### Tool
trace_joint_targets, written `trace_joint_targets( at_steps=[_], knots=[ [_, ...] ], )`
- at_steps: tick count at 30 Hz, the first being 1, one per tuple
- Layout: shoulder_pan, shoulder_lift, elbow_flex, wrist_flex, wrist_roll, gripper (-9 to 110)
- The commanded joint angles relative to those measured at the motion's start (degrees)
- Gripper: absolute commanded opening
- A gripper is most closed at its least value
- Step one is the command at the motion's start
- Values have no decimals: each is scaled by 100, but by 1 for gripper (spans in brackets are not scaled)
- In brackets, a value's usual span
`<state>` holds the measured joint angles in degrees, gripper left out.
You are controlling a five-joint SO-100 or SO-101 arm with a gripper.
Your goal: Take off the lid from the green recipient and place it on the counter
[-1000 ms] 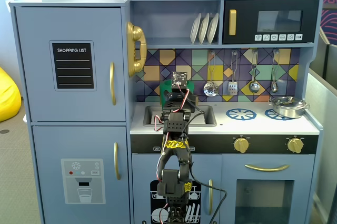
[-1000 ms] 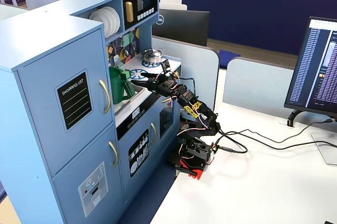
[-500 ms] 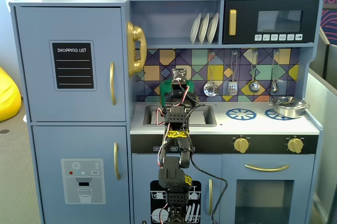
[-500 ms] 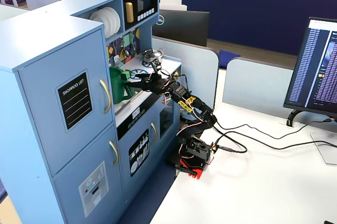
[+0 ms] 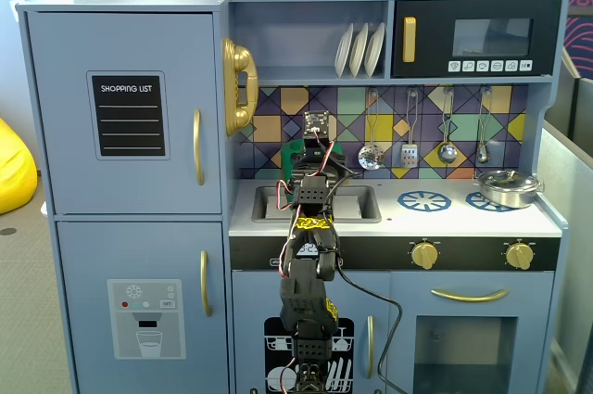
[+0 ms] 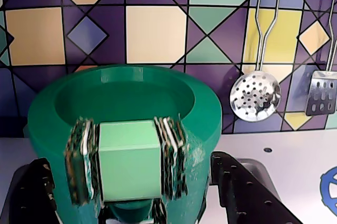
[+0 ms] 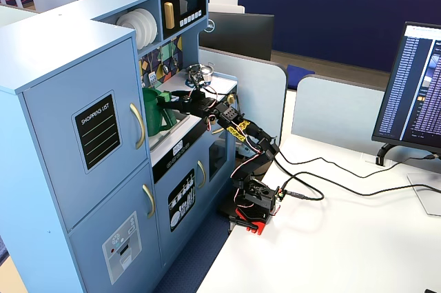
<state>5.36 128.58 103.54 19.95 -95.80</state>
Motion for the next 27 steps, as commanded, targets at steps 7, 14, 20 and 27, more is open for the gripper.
trace_joint_targets(
  at_steps=[7, 14, 20, 27],
  knots=[
    [-141, -352, -791, -220, -88, 32],
    [-167, -466, -888, -193, -88, 30],
    [-211, -501, -914, 132, -519, 0],
    [-264, -475, -861, 35, -193, 0]
  ],
)
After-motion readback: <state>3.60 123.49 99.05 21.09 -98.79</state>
